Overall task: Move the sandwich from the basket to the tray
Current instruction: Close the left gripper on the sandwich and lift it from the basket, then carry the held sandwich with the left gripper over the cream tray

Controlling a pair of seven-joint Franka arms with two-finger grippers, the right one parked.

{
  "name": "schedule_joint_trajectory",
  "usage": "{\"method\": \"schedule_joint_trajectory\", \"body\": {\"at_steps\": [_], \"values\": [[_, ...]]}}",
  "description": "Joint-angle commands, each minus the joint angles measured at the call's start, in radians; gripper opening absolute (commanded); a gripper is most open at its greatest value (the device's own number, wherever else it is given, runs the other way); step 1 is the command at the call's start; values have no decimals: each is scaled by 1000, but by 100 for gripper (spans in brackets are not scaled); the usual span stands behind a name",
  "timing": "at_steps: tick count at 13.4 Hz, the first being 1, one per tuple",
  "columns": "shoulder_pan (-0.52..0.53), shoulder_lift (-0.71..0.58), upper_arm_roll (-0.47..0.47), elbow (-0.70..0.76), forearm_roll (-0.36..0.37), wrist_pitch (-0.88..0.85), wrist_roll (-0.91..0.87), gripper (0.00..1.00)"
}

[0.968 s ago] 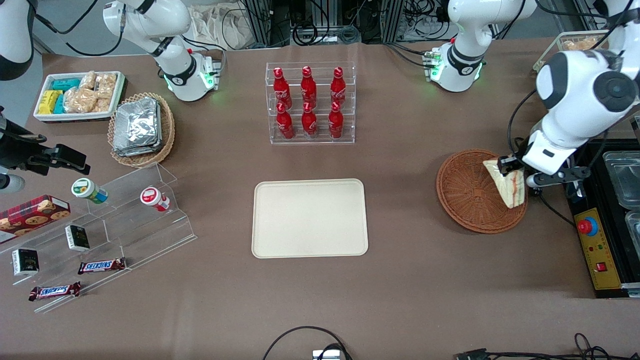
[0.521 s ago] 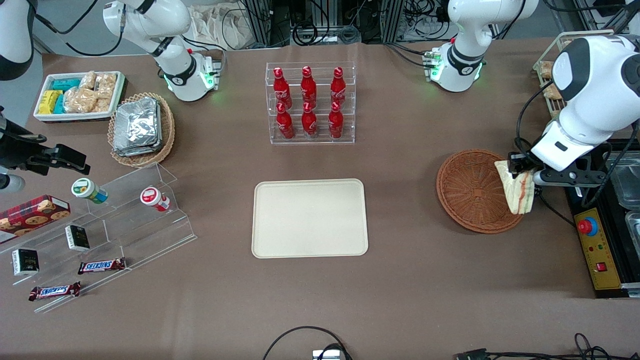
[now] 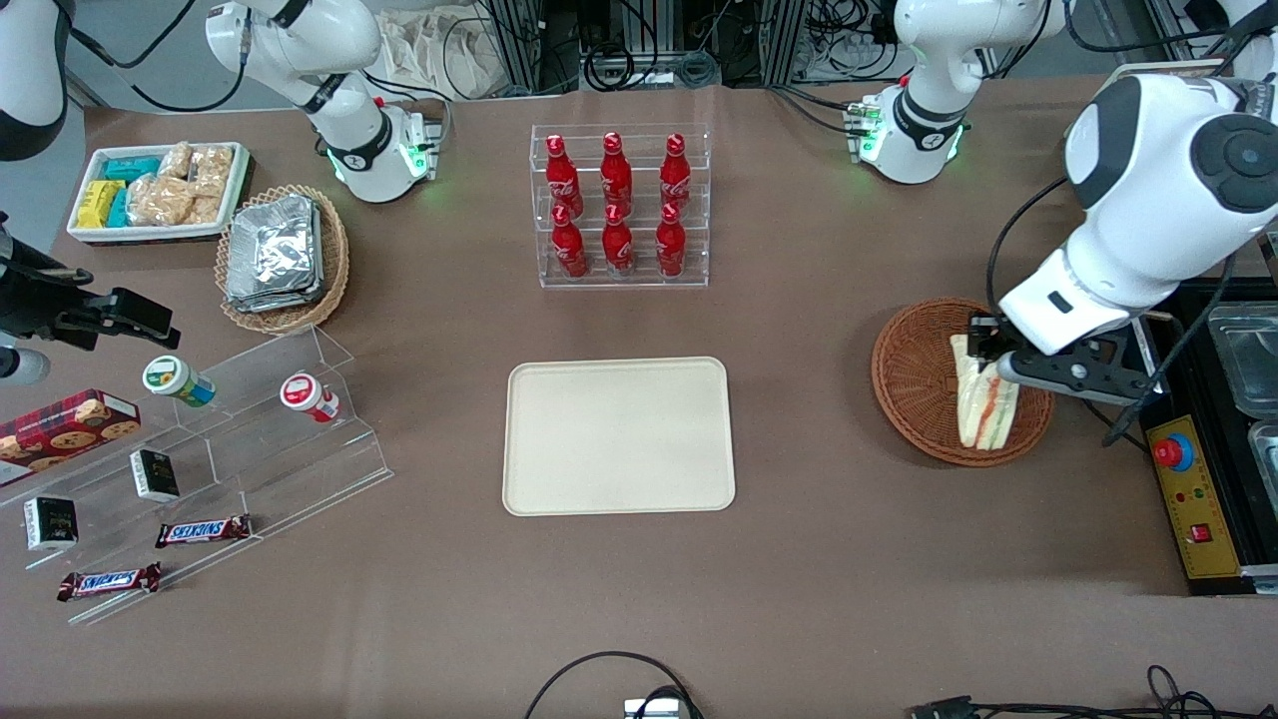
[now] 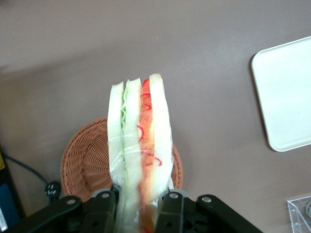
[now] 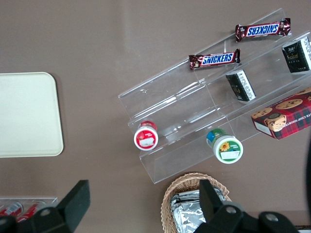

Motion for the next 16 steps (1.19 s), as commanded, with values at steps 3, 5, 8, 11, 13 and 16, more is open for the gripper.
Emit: {"method": "schedule_joint_trajectory", "body": {"at_steps": [3,5,8,11,13,16], "values": [[-4,83,-94,129,39,-47,-94,29],[-34,137,-122,201,94,-88,-177,29],[-122,226,-124,298,105,-119,-281,29],[-185,303,-125,344,163,-116,-381,29],[-238,372,-125,390,169,-112,-446,29],[-281,461,-124,458,166,-107,-503,29]]}}
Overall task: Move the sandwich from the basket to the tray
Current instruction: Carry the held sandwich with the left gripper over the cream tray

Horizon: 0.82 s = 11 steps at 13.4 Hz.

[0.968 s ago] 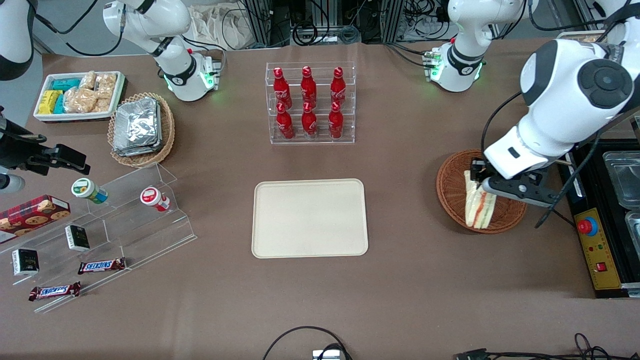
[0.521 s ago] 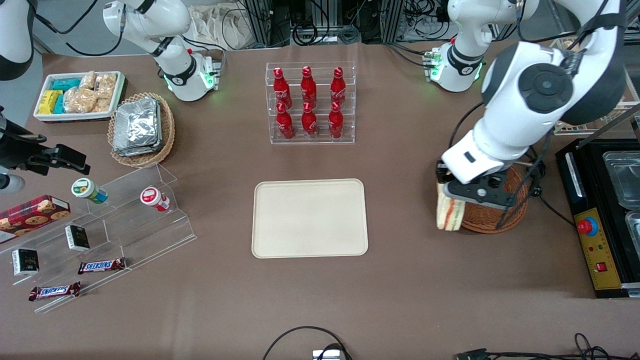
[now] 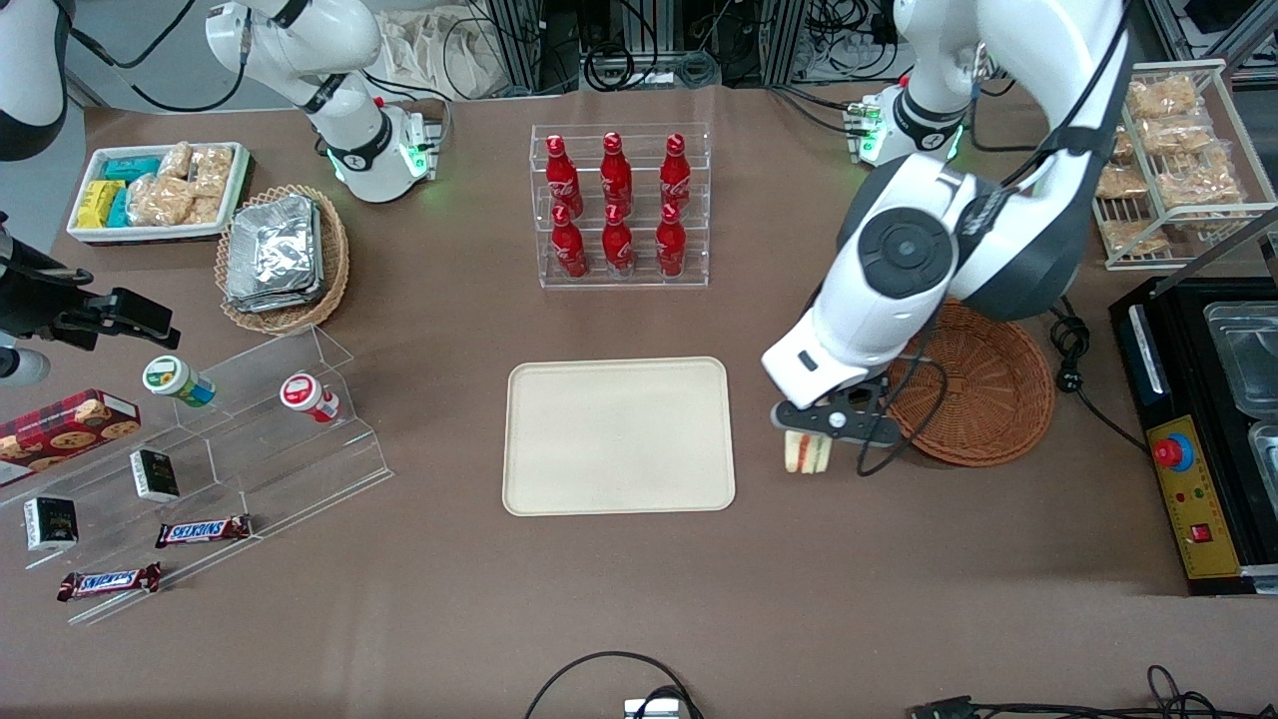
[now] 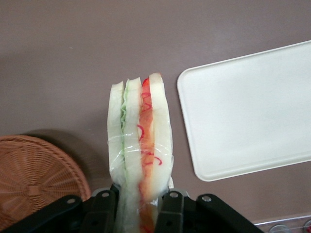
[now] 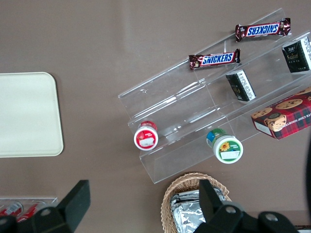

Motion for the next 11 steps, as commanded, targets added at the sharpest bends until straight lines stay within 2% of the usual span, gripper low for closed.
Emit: {"method": "schedule_joint_trajectory", "body": {"at_steps": [1,9,11], "values": [[-39,94,3,102,20,-24,-53,28],[-150,211,6,105,24,60,-148,30],[-185,236,9,103,62,68,-166,32]]}}
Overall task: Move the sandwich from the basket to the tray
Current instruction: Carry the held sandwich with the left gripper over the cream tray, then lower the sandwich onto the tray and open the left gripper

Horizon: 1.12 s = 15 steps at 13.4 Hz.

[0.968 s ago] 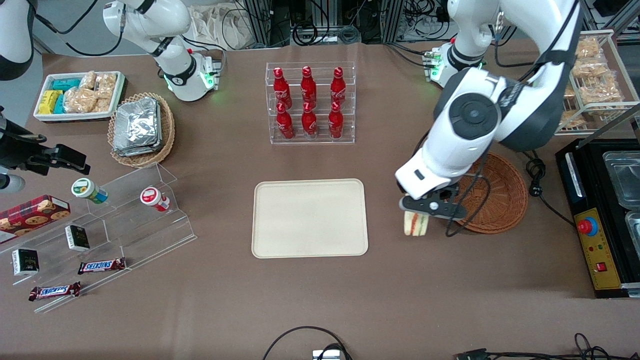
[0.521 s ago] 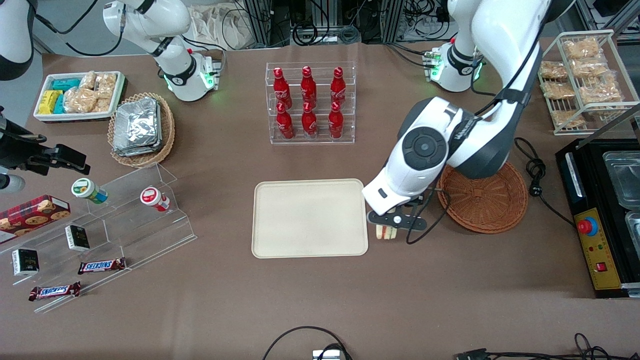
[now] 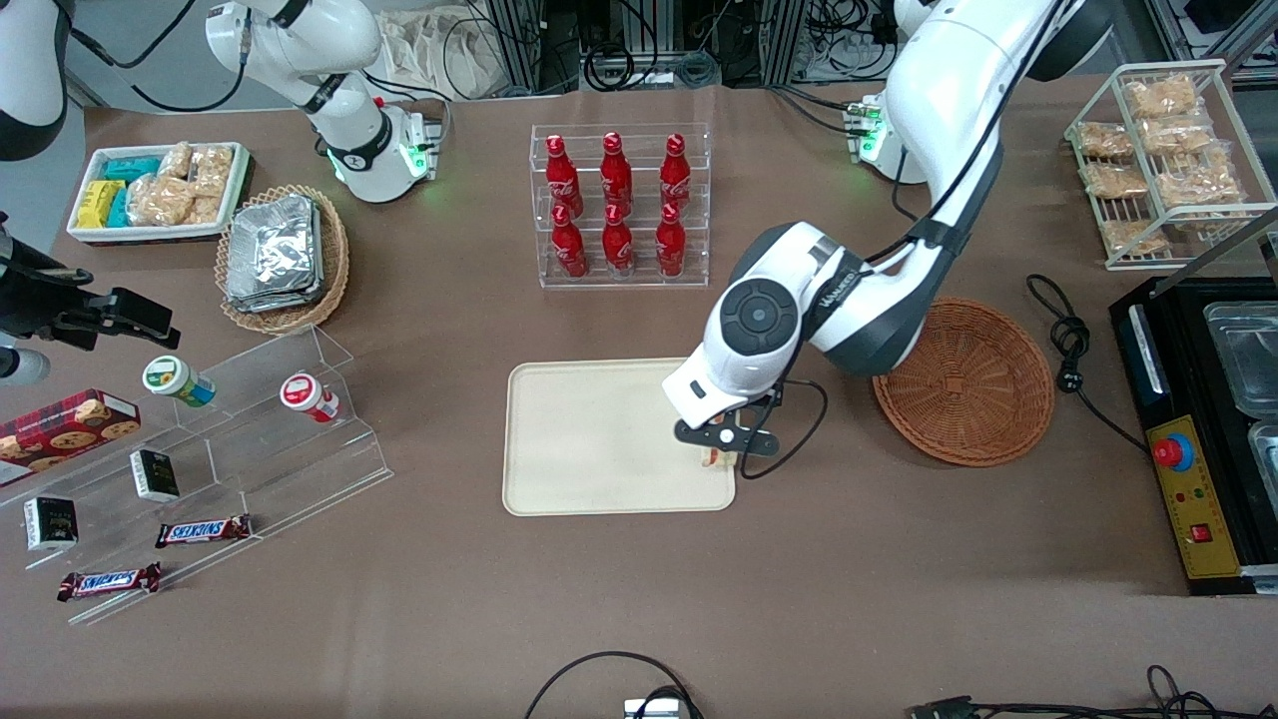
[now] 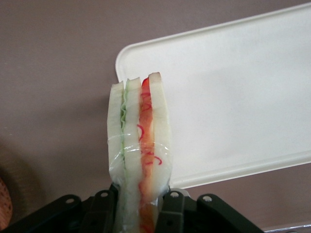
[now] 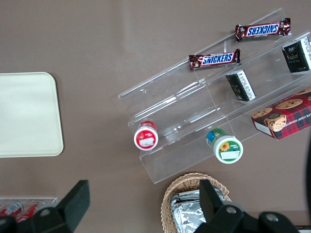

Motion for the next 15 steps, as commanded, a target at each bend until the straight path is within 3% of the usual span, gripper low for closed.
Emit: {"method": "schedule_joint_trajectory", "body": {"at_steps": [1,9,15], "values": [[-44,57,8,40,66,-2,-71,32],[-76,141,8,37,77,112,-156,31],[-95,178,8,37,136,130,-193,31]]}}
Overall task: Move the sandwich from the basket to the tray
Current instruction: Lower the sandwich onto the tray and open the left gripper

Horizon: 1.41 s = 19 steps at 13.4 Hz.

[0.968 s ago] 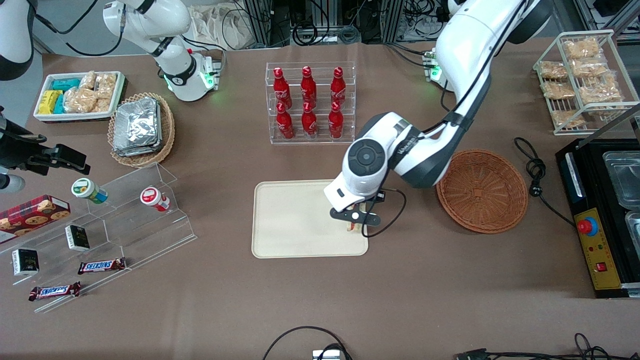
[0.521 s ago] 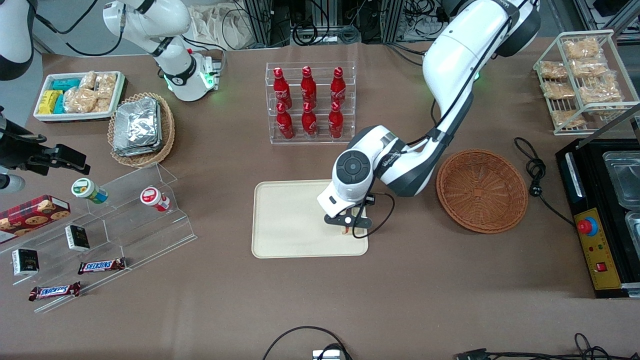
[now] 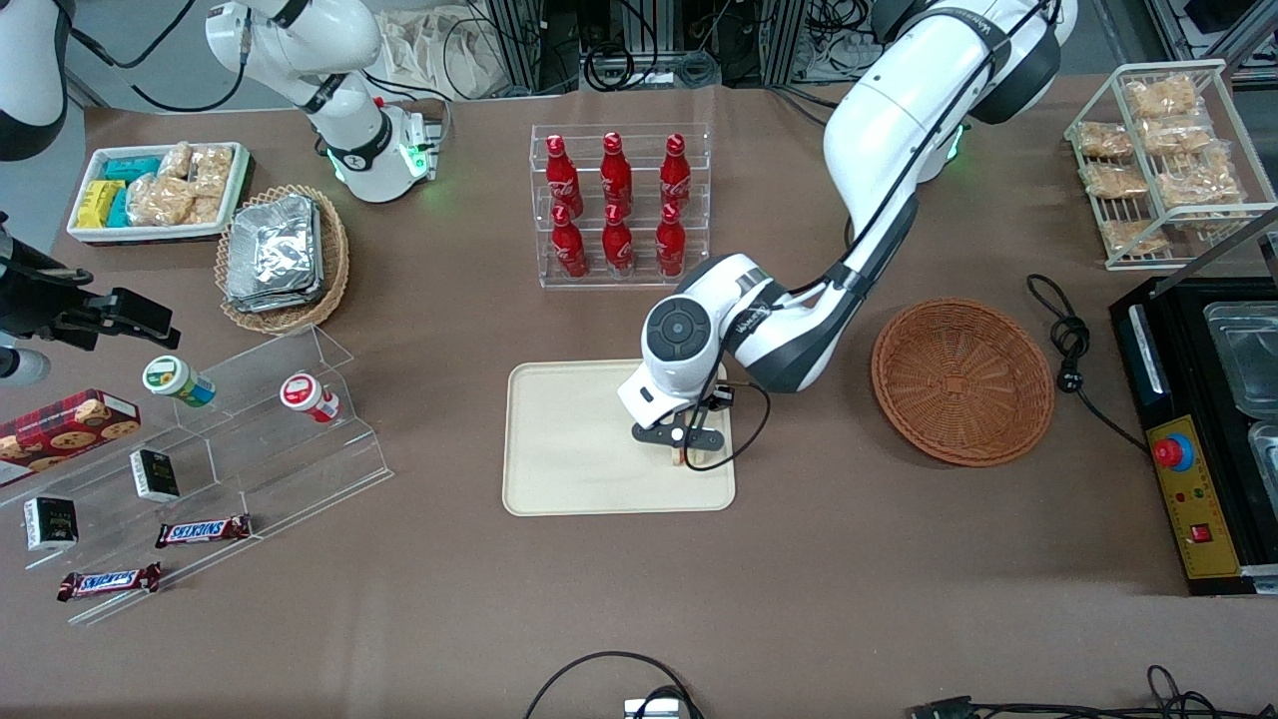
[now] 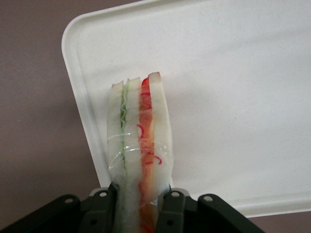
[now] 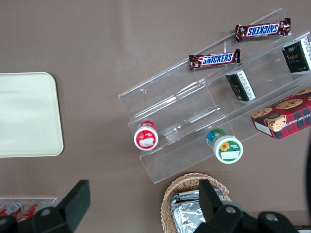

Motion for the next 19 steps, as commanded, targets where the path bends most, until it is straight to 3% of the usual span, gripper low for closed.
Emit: {"method": "schedule_joint_trajectory", "body": {"at_steps": [1,9,10,11,12,13,19], "values": [[-14,28,7,36,23,9,-22,31],[-15,66,3,33,97,36,-107,39],[-15,66,2,33,97,36,-107,44],[-32,71,4,33,97,36,-107,63],[-51,71,7,34,100,36,-109,90],[-49,69,7,36,95,36,-109,100],[-38,45,7,44,89,27,-120,100]]}}
